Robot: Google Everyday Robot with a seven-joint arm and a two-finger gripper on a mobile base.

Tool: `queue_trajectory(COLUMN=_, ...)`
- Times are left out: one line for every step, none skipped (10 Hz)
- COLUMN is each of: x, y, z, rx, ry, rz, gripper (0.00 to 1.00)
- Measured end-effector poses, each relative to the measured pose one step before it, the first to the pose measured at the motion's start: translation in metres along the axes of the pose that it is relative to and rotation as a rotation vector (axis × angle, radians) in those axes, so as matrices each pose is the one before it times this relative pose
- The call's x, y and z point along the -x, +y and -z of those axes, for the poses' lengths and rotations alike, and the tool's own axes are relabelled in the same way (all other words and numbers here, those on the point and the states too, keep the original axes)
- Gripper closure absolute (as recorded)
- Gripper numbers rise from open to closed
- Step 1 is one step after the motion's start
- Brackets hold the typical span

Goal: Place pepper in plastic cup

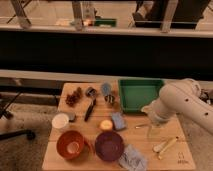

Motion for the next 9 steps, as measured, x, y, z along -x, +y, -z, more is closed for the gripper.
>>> queue_trajectory(x=0.00864, y=0.00465, z=-0.00122, rx=0.00441, ry=-0.01250, rz=0.00504, gripper=0.20)
queue_trajectory(x=0.00750, y=0.00537, z=-0.00059, rx=0.00416, ry=-0.01056, rz=0.00536, gripper=0.20)
queue_trajectory(x=0.00654, y=0.00527, z=-0.00070, rx=0.00385, ry=-0.00964, rz=0.00391, gripper=0.20)
queue_trajectory(x=0.00600, y=0.00636, z=-0.00087, rx=0.00474, ry=-0.01000, rz=0.00277, gripper=0.20)
queue_trajectory(x=0.00699, y=0.00801, z=-0.00096, rx=0.00425, ry=-0.01306, rz=0.00110, gripper=0.20)
queue_trajectory(x=0.00464, y=0.00438, z=-0.00051, rx=0.00121, ry=-0.00733, rz=0.00159, gripper=0.20)
queue_trajectory(x=0.00648, y=0.00583, z=-0.00052, rx=-0.00090, ry=-0.00778, rz=0.00330, gripper=0.20)
queue_trajectory(x=0.00686, y=0.00485, z=-0.00037, rx=-0.00687, ry=-0.00473, rz=0.00588, gripper=0.20)
queue_trajectory(x=0.00724, y=0.00449, z=-0.00107, rx=-0.01096, ry=-0.00426, rz=0.00826, gripper=0.20)
